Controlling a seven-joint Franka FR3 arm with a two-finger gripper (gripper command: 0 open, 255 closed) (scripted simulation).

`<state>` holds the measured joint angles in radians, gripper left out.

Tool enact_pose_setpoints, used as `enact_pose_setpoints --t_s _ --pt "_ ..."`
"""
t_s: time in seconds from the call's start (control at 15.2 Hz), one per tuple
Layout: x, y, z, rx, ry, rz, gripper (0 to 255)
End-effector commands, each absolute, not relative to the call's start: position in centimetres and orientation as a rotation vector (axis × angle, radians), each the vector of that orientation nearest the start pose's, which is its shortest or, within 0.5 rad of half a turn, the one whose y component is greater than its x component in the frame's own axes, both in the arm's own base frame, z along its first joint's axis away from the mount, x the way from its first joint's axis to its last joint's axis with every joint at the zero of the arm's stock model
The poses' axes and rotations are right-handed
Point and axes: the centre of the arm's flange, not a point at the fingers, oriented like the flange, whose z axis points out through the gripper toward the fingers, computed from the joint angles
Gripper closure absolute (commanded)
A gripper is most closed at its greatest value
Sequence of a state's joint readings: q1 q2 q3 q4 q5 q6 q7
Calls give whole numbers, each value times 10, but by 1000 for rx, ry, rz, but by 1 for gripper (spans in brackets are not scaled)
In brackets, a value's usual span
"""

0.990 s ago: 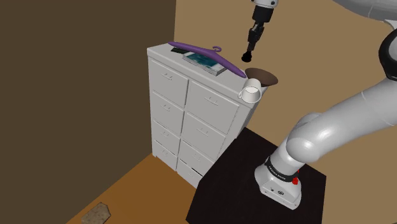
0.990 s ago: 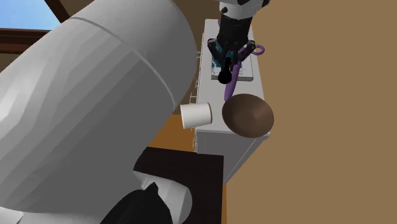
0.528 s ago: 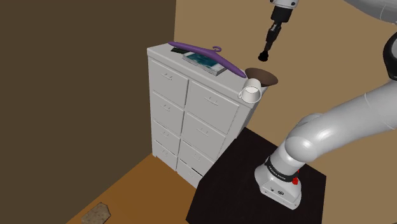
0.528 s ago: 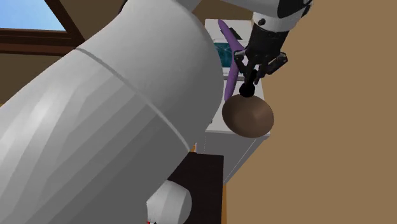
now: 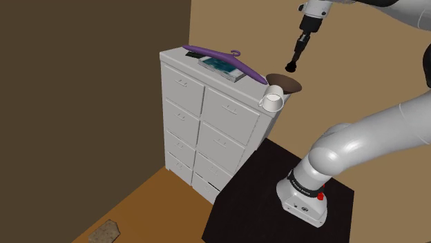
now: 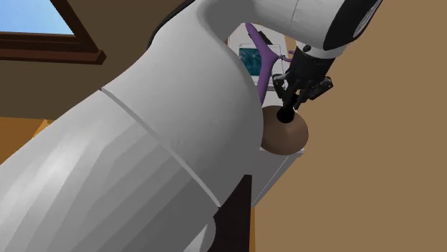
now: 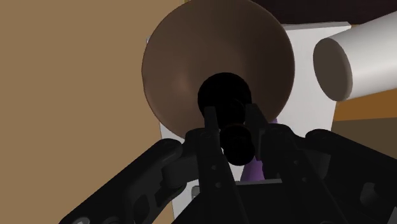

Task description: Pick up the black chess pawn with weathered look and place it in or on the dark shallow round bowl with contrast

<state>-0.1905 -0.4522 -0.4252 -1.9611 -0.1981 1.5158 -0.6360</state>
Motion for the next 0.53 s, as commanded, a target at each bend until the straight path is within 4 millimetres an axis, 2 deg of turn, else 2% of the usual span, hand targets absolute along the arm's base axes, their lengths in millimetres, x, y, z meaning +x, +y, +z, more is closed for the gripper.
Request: enact_pose_setpoints --t_s 0.0,0.46 --pt "306 -290 621 -3137 -84 52 255" --pt "306 -290 584 -3137 -84 52 255"
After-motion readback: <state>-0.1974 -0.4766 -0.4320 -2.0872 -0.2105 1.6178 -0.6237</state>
